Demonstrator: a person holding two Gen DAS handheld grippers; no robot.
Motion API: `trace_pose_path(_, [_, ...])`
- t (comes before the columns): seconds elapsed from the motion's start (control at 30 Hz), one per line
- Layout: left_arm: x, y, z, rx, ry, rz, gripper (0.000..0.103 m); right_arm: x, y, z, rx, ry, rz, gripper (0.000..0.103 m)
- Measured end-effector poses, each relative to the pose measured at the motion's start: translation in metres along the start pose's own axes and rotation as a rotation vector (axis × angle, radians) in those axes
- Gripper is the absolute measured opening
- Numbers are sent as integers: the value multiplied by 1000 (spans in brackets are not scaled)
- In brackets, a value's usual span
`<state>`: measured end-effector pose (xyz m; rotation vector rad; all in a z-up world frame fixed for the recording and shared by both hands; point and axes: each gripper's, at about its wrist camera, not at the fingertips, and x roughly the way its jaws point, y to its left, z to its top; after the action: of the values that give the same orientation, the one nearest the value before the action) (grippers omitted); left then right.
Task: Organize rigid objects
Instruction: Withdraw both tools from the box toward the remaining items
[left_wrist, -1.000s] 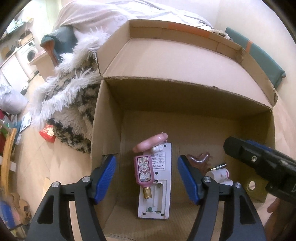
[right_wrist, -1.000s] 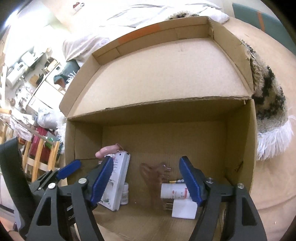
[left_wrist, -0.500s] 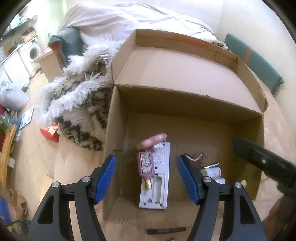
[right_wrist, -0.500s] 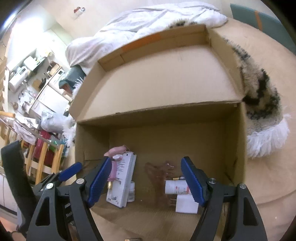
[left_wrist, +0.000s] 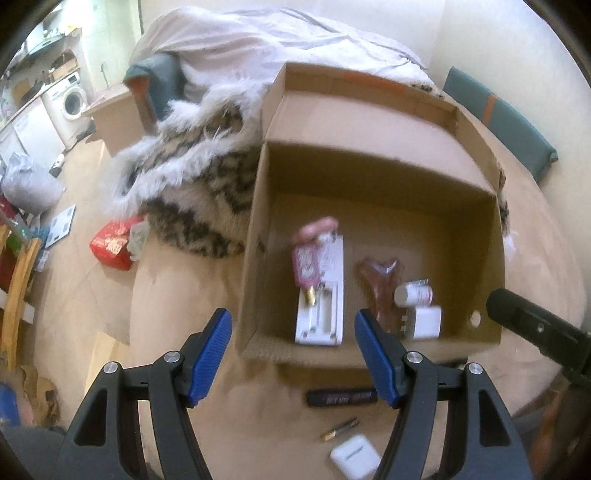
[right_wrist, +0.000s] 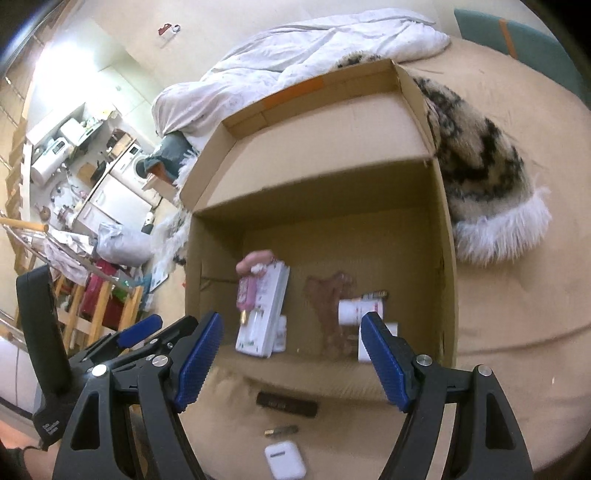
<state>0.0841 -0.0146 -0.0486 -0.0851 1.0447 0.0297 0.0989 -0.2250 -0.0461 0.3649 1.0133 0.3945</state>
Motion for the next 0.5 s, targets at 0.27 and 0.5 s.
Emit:
trace_pose_path(0.27, [0,25,-27,-71,27,16,66,8,0,-40,10,93,-3,81])
trace_pose_path(0.5, [5,42,-38,-147,59,3,66,38,-7,-63,51,237,-14,81])
